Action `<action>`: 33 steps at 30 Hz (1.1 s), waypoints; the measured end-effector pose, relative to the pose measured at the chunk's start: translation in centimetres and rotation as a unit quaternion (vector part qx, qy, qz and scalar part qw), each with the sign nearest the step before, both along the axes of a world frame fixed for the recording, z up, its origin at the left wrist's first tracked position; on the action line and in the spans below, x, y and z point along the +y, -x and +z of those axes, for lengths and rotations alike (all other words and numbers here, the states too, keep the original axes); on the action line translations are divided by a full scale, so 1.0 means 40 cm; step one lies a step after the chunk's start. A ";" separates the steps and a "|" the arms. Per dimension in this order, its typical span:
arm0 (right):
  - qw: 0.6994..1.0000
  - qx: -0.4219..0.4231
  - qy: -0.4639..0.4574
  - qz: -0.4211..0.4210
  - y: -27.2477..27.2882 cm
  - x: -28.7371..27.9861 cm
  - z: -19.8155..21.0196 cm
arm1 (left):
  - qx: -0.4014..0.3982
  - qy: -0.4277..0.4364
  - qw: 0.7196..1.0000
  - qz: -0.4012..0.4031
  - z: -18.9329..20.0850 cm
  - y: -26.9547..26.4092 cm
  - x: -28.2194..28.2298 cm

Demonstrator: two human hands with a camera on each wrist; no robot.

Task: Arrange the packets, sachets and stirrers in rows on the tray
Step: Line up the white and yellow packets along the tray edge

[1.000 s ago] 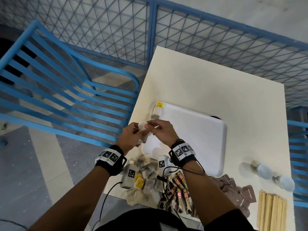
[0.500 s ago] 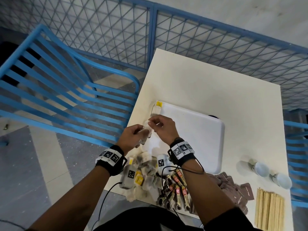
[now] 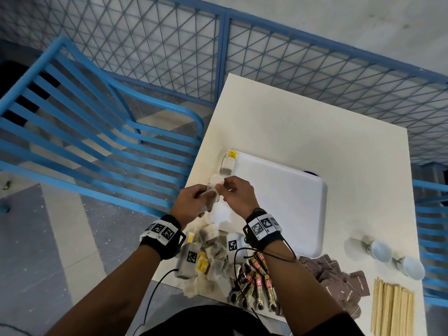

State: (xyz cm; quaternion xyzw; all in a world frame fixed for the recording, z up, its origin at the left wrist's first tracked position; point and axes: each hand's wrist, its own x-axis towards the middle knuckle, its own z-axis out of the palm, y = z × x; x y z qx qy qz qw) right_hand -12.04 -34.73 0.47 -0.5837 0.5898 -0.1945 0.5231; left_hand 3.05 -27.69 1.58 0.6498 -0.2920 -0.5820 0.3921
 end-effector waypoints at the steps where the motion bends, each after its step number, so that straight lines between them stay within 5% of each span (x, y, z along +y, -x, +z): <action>1: 1.000 -0.001 0.000 0.006 0.000 0.002 -0.002 | 0.002 0.000 1.000 0.000 -0.003 0.000 0.000; 9: 0.994 0.075 0.080 -0.015 0.021 -0.056 -0.024 | -0.015 -0.043 0.999 0.002 -0.043 -0.025 0.001; 15: 0.989 0.141 0.036 -0.005 0.015 -0.089 -0.077 | -0.013 -0.077 0.997 0.019 -0.071 -0.044 -0.011; 33: 0.985 0.100 0.001 -0.142 -0.011 -0.115 -0.088 | -0.026 -0.051 0.997 0.042 -0.084 -0.049 -0.031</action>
